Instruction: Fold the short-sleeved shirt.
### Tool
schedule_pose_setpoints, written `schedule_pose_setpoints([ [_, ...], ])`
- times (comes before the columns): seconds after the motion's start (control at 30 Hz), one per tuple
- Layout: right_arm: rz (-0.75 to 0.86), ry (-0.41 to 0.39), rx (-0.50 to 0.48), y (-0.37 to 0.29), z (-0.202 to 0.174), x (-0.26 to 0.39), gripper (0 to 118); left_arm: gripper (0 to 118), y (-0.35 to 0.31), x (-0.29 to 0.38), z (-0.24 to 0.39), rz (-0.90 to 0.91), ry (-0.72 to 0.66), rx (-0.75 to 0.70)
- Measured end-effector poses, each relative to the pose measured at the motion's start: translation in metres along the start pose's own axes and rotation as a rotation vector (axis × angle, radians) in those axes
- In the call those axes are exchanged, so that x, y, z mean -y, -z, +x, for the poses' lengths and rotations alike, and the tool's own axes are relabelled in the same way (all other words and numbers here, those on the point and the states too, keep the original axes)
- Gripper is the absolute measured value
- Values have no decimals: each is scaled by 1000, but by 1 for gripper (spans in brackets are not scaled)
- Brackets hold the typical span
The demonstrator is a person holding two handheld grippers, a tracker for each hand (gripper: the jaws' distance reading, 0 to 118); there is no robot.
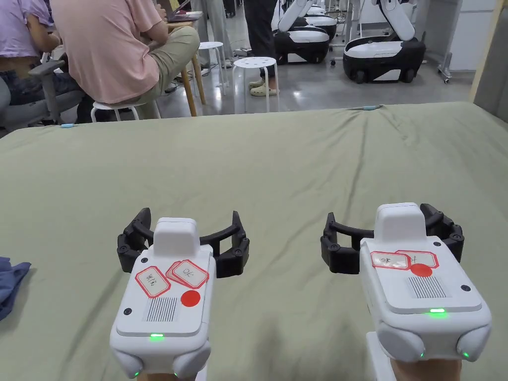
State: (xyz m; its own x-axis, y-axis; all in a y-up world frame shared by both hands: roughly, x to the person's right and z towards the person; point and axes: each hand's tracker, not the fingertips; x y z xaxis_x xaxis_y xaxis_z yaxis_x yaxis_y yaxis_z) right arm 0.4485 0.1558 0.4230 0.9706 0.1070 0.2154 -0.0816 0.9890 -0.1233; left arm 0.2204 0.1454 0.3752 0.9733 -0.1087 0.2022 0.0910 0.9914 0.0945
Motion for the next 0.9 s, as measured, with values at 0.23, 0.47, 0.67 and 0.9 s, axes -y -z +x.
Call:
schedule_pose_setpoints([
  [0.23, -2, -7, -4, -5, -2, 0, 118, 118, -2, -3, -2, 11, -15, -7],
  [0.47, -4, -2, 5, -8, -1, -2, 118, 118, -6, -5, -2, 7, -20, -12],
  [0.67, 2, 2, 0, -14, 0, -7, 118, 118, -8, -3, -1, 4, -15, -18],
  [0.9, -42, 54, 7, -14, -1, -16, 118, 118, -10, -3, -2, -1, -13, -21],
])
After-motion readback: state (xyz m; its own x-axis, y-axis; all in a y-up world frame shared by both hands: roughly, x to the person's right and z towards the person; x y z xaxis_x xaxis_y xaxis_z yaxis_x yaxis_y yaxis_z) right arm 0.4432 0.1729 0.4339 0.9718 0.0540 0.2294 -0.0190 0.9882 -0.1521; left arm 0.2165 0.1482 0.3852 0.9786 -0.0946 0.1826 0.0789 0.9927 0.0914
